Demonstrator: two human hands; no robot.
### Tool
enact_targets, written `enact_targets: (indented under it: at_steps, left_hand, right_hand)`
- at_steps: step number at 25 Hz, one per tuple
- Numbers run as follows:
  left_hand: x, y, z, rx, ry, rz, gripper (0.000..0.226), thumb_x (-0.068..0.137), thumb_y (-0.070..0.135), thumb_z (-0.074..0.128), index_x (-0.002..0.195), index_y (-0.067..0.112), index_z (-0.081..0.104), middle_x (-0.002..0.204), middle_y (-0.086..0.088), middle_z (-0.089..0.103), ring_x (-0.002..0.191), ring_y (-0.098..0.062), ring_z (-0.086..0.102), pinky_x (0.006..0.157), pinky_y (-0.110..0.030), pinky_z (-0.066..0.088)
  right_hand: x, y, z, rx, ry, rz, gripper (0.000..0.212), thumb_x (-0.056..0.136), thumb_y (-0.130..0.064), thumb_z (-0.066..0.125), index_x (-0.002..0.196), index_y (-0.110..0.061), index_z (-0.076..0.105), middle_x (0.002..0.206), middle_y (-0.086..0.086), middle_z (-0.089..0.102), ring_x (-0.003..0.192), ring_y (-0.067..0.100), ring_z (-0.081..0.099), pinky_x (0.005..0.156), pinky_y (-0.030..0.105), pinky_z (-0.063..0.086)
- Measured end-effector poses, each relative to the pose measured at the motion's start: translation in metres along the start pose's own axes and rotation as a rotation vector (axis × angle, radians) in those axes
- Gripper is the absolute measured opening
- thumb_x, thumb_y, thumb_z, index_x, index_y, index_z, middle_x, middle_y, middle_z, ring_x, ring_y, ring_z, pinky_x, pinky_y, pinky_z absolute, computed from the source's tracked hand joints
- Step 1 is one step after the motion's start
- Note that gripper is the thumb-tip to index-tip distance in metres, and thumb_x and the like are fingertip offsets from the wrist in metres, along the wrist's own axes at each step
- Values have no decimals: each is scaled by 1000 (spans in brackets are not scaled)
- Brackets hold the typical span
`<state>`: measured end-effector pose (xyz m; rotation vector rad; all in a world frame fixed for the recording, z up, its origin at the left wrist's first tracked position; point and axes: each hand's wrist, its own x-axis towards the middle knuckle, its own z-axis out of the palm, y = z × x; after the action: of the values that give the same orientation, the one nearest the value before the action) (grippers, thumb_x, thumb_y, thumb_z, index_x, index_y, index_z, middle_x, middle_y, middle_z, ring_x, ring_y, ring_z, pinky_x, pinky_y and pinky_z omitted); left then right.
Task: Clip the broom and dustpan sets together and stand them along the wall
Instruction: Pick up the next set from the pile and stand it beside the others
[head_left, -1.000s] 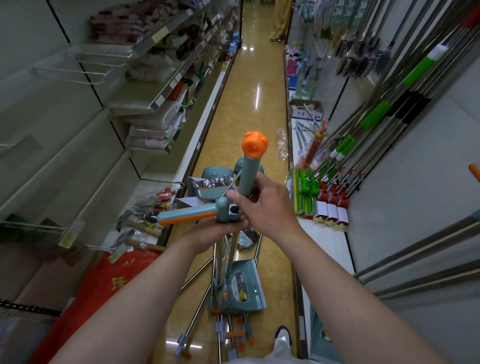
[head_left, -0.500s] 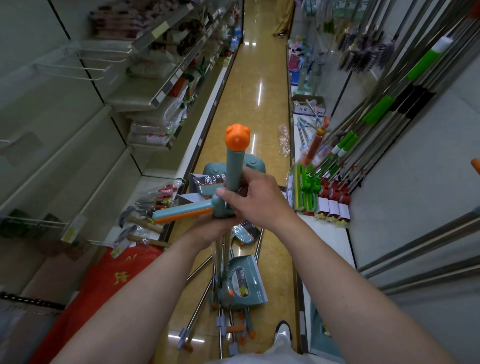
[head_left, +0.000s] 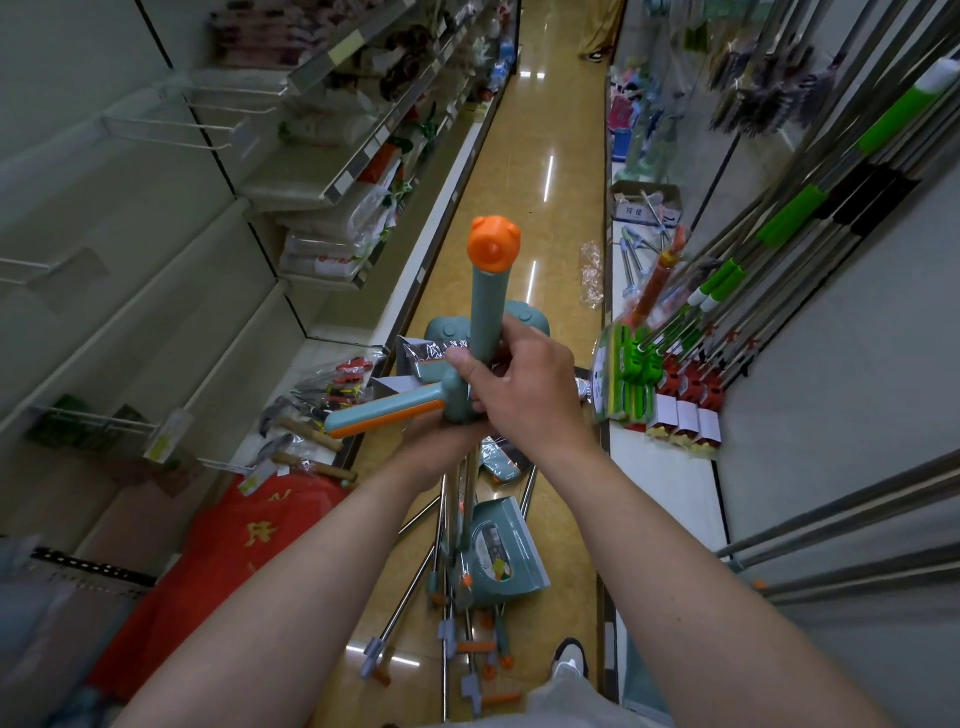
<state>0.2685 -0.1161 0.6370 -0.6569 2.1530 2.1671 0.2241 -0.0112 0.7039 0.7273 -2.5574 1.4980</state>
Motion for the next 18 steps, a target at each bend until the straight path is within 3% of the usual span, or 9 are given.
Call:
enact_targets:
  at_steps: [5,11,15,18]
  left_hand:
    - [8,5,16,-23,-29,14,15,82,2,74,85,15,66,84,-1,70,85,-15,65,84,-32,52]
    - [14,9,29,-7,-108,57,23,83,-10,67,78,12,65,63,10,69,63,-3,66,70,-26,50]
    - [7,8,31,12,-232,110,25,87,-9,64,77,14,63,61,14,68,62,1,64,63,-17,52]
    - [-1,0,25,-11,-355,123,19,86,-5,69,81,13,67,70,10,69,71,-5,64,67,-22,53]
  right_hand:
    - [14,10,-22,-13,-96,-35,23,88,-38,71,92,-19,59,84,6,63,69,25,68,61,43,59]
    - [19,12,-49,118,-196,48,20,91,-23,72,99,-9,60,86,11,67,54,11,70,48,22,57]
    - [3,4,-54,146,-162,108,19,89,-22,74,99,-13,60,81,9,68,54,15,71,49,27,59]
    - [-22,-8,-56,124,-66,156,21,85,-25,79,97,-17,63,74,5,68,54,12,69,49,24,55]
